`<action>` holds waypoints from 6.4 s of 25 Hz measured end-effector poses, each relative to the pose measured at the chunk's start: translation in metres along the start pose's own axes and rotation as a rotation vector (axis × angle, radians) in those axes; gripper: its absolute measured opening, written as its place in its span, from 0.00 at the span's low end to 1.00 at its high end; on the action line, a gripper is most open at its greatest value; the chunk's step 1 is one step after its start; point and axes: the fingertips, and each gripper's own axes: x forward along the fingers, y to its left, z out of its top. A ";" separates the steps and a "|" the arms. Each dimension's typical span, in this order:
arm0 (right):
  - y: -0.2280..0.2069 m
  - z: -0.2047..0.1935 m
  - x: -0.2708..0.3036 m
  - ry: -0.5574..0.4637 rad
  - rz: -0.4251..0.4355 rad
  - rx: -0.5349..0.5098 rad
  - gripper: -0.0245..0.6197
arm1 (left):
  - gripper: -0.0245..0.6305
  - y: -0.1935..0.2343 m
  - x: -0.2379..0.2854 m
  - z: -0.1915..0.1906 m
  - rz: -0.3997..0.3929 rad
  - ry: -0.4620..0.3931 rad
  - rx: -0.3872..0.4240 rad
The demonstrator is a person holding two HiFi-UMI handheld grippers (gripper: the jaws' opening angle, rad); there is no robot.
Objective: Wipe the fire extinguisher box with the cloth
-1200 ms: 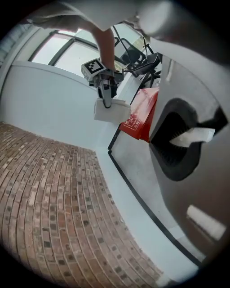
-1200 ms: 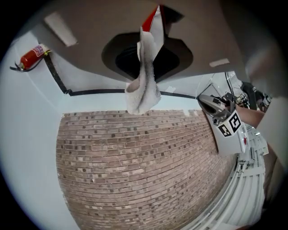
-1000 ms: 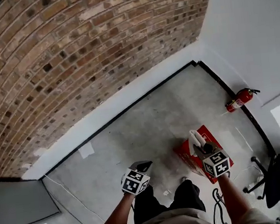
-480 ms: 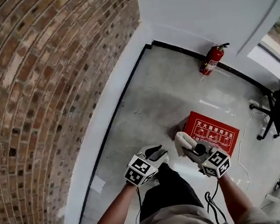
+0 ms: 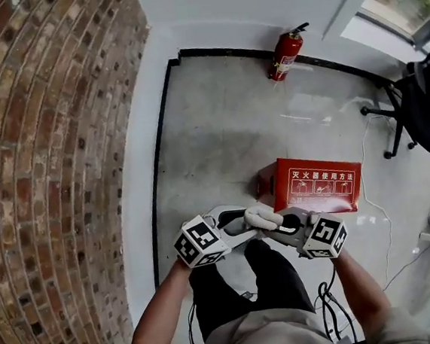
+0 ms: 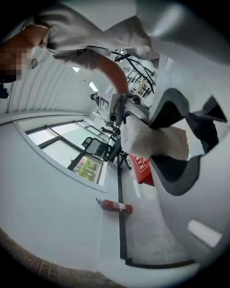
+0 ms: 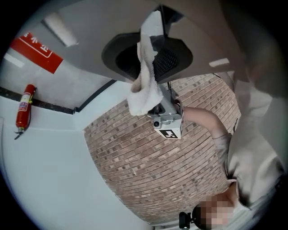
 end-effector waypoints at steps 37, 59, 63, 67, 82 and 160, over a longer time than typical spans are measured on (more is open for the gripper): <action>-0.136 -0.295 0.160 0.192 -0.682 0.304 0.07 | 0.19 0.277 0.281 -0.192 0.093 0.072 0.069; -0.191 -0.436 0.200 0.302 -0.493 -0.002 0.08 | 0.18 0.285 0.316 -0.298 0.106 0.084 0.377; -0.185 -0.424 0.196 0.302 -0.481 -0.021 0.08 | 0.18 0.253 0.285 -0.234 0.102 0.018 0.482; -0.180 -0.404 0.194 0.267 -0.477 -0.043 0.08 | 0.18 0.214 0.248 -0.166 0.110 -0.082 0.568; -0.163 -0.400 0.182 0.215 -0.466 -0.076 0.08 | 0.18 0.101 0.200 -0.134 0.008 -0.140 0.763; 0.053 0.123 -0.173 -0.422 -1.278 0.218 0.07 | 0.18 -0.072 -0.008 0.137 -0.162 0.163 0.496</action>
